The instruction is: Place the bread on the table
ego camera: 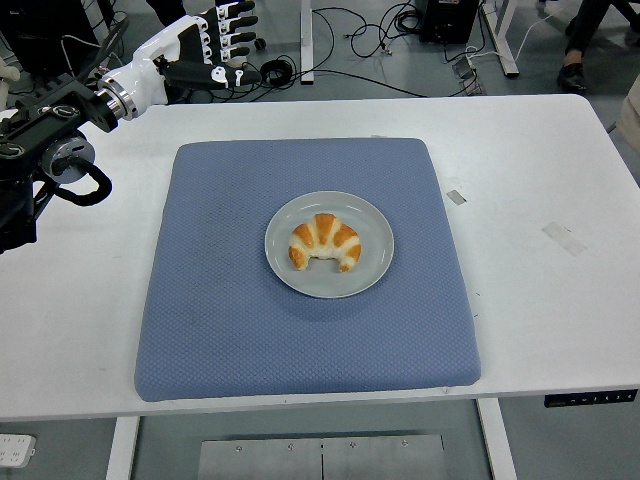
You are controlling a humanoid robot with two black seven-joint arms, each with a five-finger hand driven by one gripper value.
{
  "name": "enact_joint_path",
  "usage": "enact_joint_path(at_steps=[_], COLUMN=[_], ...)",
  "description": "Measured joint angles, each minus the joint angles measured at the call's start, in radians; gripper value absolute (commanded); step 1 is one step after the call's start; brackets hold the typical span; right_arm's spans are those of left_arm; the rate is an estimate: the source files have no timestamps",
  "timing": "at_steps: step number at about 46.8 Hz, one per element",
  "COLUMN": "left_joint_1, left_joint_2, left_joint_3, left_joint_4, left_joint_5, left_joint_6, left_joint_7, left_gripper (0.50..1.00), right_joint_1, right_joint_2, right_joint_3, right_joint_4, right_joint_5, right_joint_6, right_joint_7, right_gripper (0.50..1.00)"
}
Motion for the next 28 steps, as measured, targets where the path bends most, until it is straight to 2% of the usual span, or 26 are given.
enact_joint_path(at_steps=[28], left_joint_1=[0.014], left_joint_2=[-0.001], left_joint_3=[0.0], left_joint_4=[0.0], left_joint_5=[0.0], left_joint_6=[0.0], left_joint_7=[0.0], left_gripper=[0.968], right_joint_1=[0.0], right_joint_2=[0.0], right_joint_3=[0.0], right_joint_4=[0.0], right_joint_5=[0.0], right_joint_6=[0.0], right_joint_7=[0.0], right_gripper=[1.0])
